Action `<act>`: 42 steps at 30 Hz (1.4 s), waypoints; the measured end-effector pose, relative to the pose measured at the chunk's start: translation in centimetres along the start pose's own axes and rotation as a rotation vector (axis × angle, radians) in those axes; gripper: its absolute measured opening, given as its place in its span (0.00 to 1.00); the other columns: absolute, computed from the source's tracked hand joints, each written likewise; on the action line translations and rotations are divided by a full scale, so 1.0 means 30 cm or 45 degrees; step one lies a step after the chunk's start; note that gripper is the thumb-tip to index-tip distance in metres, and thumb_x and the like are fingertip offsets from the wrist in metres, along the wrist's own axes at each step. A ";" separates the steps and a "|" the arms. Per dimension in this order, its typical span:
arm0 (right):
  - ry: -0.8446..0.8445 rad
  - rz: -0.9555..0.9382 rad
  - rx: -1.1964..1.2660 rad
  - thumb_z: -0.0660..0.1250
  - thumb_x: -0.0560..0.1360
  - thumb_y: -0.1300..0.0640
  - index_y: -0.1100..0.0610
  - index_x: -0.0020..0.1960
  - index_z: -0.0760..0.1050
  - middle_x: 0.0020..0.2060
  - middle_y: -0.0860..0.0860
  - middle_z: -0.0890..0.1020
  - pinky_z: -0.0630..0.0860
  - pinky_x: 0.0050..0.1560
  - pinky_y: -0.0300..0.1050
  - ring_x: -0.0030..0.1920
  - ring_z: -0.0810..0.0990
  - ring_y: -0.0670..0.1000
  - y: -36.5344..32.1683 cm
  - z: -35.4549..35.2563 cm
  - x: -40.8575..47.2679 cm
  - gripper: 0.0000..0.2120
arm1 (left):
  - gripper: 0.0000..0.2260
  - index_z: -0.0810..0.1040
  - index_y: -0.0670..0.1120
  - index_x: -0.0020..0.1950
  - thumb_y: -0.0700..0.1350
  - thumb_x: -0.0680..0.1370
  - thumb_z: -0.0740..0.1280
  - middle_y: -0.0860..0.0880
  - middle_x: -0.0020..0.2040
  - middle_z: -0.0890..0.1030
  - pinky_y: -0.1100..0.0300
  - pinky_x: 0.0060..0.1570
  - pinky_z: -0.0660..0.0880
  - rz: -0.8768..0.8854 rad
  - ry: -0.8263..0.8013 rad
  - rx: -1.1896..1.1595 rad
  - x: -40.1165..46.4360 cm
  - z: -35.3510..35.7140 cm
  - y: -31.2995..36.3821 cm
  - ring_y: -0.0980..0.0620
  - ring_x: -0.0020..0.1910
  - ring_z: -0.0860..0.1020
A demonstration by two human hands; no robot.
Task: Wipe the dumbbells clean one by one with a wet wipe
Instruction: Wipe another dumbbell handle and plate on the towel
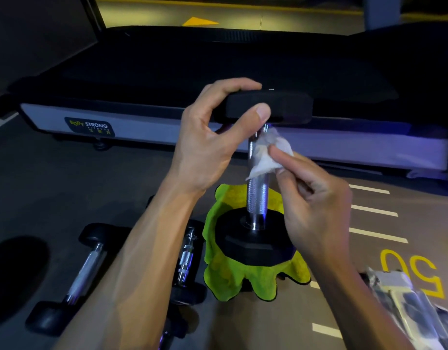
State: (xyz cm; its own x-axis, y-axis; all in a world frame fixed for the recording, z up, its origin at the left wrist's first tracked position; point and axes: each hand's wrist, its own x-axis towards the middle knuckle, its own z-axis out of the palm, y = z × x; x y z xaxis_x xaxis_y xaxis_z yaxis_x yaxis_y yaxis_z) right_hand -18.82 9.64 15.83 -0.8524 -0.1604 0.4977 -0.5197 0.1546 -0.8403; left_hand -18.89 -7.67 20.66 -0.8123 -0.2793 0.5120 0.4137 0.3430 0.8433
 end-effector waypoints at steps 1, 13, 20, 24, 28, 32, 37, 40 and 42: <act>0.006 -0.011 -0.002 0.67 0.82 0.67 0.47 0.65 0.81 0.61 0.40 0.84 0.81 0.63 0.47 0.62 0.83 0.39 -0.002 0.000 0.000 0.19 | 0.12 0.82 0.49 0.62 0.47 0.80 0.73 0.44 0.61 0.82 0.46 0.67 0.76 0.001 0.009 0.008 0.000 -0.001 -0.001 0.50 0.61 0.80; -0.044 0.092 0.007 0.72 0.81 0.58 0.49 0.68 0.80 0.50 0.28 0.82 0.83 0.58 0.42 0.54 0.85 0.37 -0.017 -0.005 0.036 0.16 | 0.13 0.81 0.49 0.63 0.49 0.79 0.73 0.44 0.61 0.82 0.47 0.66 0.76 -0.010 0.008 0.003 -0.008 -0.001 0.009 0.49 0.61 0.81; -0.457 0.479 0.141 0.73 0.77 0.49 0.52 0.55 0.86 0.45 0.48 0.90 0.85 0.53 0.58 0.48 0.90 0.50 0.034 -0.040 0.001 0.10 | 0.14 0.80 0.51 0.62 0.52 0.79 0.71 0.41 0.62 0.80 0.47 0.66 0.75 -0.008 0.034 -0.026 -0.027 0.008 0.010 0.47 0.62 0.79; -0.599 0.534 0.264 0.74 0.76 0.54 0.56 0.58 0.84 0.48 0.52 0.90 0.85 0.55 0.54 0.50 0.89 0.53 0.052 -0.060 -0.013 0.12 | 0.18 0.76 0.51 0.69 0.52 0.79 0.70 0.43 0.71 0.76 0.56 0.71 0.72 0.000 0.032 -0.019 -0.047 0.022 0.005 0.49 0.72 0.74; -0.617 0.557 0.312 0.75 0.76 0.56 0.55 0.59 0.85 0.49 0.53 0.90 0.86 0.55 0.53 0.51 0.89 0.56 0.060 -0.067 -0.011 0.12 | 0.43 0.57 0.54 0.85 0.53 0.75 0.77 0.49 0.78 0.72 0.56 0.72 0.74 -0.368 -0.032 -0.252 -0.143 0.031 -0.076 0.53 0.75 0.74; -0.627 0.545 0.283 0.72 0.79 0.58 0.52 0.58 0.86 0.48 0.50 0.90 0.85 0.55 0.50 0.52 0.89 0.51 0.055 -0.060 -0.001 0.10 | 0.29 0.73 0.47 0.78 0.47 0.78 0.76 0.50 0.60 0.87 0.56 0.61 0.80 -0.566 -0.192 -0.135 -0.239 0.039 -0.119 0.54 0.59 0.85; -0.567 0.437 0.183 0.68 0.83 0.57 0.51 0.56 0.86 0.49 0.52 0.89 0.82 0.58 0.66 0.55 0.88 0.57 0.061 -0.038 -0.037 0.08 | 0.09 0.86 0.47 0.60 0.47 0.81 0.74 0.49 0.51 0.89 0.48 0.56 0.84 -0.622 -0.001 -0.156 -0.246 0.047 -0.096 0.50 0.52 0.88; -0.515 0.405 0.150 0.68 0.83 0.57 0.49 0.54 0.86 0.48 0.51 0.89 0.81 0.55 0.67 0.52 0.87 0.59 0.051 -0.018 -0.054 0.08 | 0.06 0.87 0.47 0.54 0.49 0.81 0.73 0.46 0.47 0.89 0.47 0.53 0.84 -0.693 0.078 -0.149 -0.238 0.031 -0.082 0.50 0.47 0.87; -0.513 0.378 0.160 0.68 0.83 0.55 0.50 0.54 0.85 0.47 0.53 0.89 0.82 0.54 0.68 0.51 0.87 0.61 0.045 0.003 -0.068 0.06 | 0.08 0.86 0.45 0.54 0.48 0.82 0.71 0.43 0.45 0.88 0.46 0.47 0.83 -0.753 0.116 -0.211 -0.238 0.011 -0.076 0.49 0.43 0.85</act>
State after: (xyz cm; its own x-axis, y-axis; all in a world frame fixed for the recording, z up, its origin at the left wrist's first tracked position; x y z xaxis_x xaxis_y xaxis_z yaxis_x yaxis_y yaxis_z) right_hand -17.78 10.07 13.66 -0.8594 -0.4938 0.1323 -0.2268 0.1364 -0.9644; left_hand -14.16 -6.17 15.03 -0.8883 -0.4572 -0.0439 -0.0314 -0.0348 0.9989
